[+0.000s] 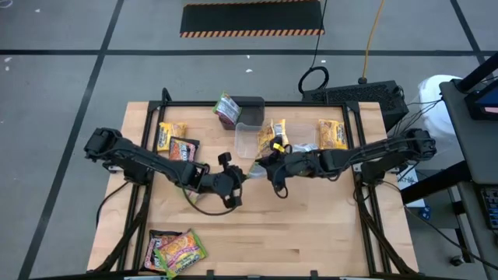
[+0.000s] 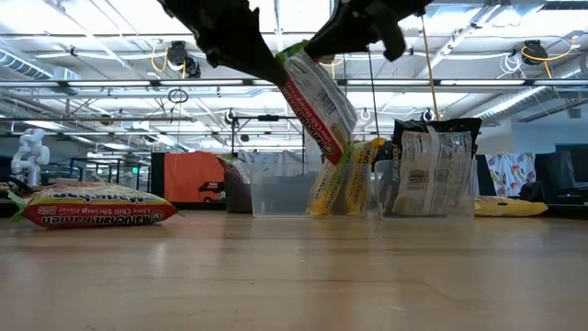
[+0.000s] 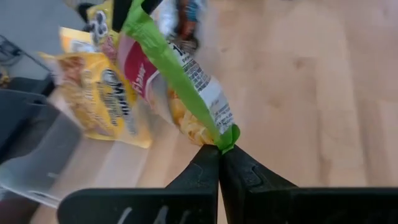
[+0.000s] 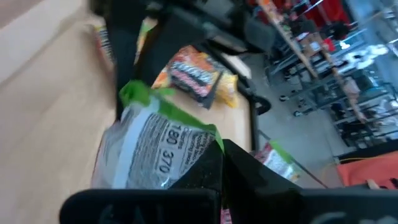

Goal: Sort Maruchan noodles
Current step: Put the green noodle pack into the black bin

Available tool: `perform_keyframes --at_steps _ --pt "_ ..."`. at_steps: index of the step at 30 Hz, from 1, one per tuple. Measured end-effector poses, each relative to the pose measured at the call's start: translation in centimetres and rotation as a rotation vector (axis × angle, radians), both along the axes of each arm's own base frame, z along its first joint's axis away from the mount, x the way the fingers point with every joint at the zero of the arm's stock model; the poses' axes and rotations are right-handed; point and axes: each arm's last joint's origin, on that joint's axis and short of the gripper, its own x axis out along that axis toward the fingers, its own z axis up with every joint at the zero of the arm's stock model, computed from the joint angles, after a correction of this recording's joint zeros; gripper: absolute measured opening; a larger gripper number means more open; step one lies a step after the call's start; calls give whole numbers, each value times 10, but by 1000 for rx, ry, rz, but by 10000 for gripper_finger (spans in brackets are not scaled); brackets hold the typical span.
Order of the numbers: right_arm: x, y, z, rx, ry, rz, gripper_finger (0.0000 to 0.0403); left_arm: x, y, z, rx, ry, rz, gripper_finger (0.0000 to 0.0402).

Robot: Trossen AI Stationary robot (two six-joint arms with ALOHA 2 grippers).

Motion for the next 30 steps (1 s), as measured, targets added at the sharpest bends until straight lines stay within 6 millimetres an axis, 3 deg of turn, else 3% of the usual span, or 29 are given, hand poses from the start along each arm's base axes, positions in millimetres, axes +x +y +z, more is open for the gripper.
perform_keyframes --at_steps 7,18,30 --pt "8 -26 20 61 -72 30 0 9 22 8 48 -86 72 1" --pt "11 -79 46 110 -204 51 0 5 62 42 90 -237 159 1" --pt "23 -131 38 158 -269 56 0 5 102 42 161 -220 280 1"
